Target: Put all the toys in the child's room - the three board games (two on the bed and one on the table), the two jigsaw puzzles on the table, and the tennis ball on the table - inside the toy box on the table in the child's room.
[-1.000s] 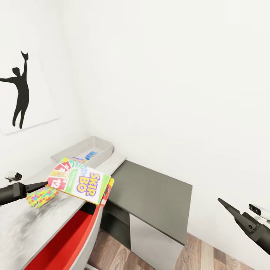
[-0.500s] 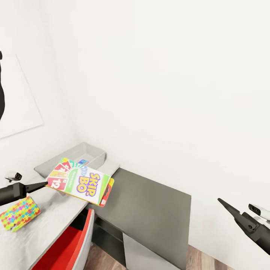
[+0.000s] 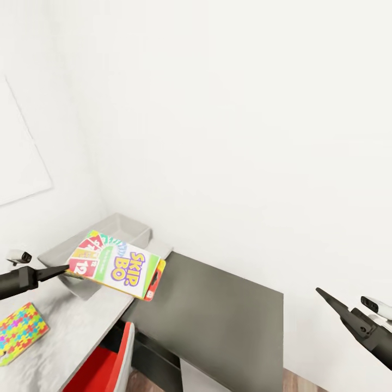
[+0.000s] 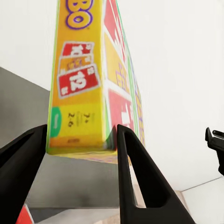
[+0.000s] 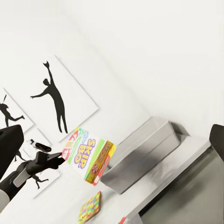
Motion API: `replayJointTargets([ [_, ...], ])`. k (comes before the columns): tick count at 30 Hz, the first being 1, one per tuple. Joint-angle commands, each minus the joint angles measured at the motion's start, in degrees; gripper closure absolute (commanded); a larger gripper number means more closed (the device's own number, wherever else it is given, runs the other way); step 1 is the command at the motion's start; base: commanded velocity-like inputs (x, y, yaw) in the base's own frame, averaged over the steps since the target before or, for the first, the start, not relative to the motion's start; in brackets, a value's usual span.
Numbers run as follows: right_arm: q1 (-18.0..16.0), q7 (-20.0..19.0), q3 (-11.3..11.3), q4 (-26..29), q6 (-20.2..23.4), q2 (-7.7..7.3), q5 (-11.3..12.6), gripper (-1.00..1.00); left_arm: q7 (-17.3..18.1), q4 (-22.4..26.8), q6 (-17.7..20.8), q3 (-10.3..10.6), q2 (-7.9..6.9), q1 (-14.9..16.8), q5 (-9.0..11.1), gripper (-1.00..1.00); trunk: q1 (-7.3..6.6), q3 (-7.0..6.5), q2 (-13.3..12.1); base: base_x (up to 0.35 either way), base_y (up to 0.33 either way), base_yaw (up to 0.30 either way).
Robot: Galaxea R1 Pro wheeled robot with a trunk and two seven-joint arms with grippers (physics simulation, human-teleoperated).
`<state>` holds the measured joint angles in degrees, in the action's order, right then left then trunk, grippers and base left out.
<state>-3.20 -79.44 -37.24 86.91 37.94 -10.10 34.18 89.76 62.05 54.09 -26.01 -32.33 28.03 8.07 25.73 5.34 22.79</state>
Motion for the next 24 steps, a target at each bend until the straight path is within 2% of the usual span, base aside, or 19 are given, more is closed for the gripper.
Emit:
replayJointTargets([
  [1,-0.05,-0.10,-0.03,0.01,0.55,-0.01,0.13,-1.00,0.24,0.00,0.58,0.00,-0.01,0.04,0.01,1.00,0.05,0.13,0.13,0.118,0.044,-0.002],
  [14,-0.05,-0.04,-0.03,0.01,0.55,0.02,0.24,-1.00,0.24,0.00,0.58,0.01,-0.01,0.01,0.01,1.00,0.05,0.12,0.13,0.181,0.089,0.000],
  [24,-0.05,-0.01,-0.03,0.01,0.49,0.01,0.36,-1.00,0.24,0.00,0.58,0.04,0.00,0.01,0.01,1.00,0.05,0.12,0.13,0.015,0.064,0.000],
])
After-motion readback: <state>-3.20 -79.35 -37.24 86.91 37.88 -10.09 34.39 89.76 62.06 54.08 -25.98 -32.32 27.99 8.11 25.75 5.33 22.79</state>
